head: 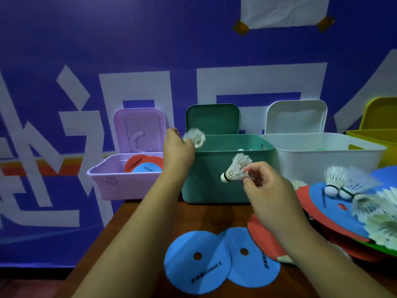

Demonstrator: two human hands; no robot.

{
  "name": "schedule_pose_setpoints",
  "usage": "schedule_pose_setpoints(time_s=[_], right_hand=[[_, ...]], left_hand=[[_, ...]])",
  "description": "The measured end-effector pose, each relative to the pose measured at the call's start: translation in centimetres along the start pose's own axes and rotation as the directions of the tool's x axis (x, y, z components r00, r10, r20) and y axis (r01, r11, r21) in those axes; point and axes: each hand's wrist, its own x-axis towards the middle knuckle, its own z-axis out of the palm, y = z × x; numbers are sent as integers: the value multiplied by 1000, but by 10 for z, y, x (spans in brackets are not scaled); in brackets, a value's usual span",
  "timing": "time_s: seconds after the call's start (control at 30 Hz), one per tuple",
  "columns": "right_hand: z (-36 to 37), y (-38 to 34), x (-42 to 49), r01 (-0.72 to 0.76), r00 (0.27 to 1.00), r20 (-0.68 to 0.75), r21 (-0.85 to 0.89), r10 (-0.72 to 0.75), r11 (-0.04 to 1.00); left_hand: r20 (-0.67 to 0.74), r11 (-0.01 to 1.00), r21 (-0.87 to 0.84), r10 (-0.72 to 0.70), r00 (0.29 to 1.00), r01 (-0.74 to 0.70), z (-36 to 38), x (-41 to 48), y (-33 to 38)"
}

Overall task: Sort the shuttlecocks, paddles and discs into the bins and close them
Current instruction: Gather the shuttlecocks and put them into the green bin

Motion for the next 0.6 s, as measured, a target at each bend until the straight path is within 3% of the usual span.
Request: schedule_pose_setpoints(time_s=[0.07,0.13,0.23,0.27,0.4,0.53,0.6], right_hand=[[-3,3,13,4,1000,-10,-4,-4,1000],[-4,5,28,13,999,-36,-20,-14,1000],[0,5,54,41,995,-85,-54,-45,998],[2,3,62,44,994,-101,-45,-49,998],[7,-7,98,53,991,-123,-14,-54,999],[17,-9,140,100,979,-167,-83,-113,991],[25,-8,160,113,985,-114,-142,-130,983]], left_hand=[[-26,962,195,199,980,-190,11,-6,-18],[36,876,309,377,925,-369,21,-16,-33],[151,619,537,598,787,-573,31,-23,-58],[162,575,564,627,762,-593,32,-24,-64],[133,555,576,660,739,-599,34,-24,-76],[95,599,549,648,756,-583,39,-28,-76],[79,617,542,638,766,-571,40,-29,-75]])
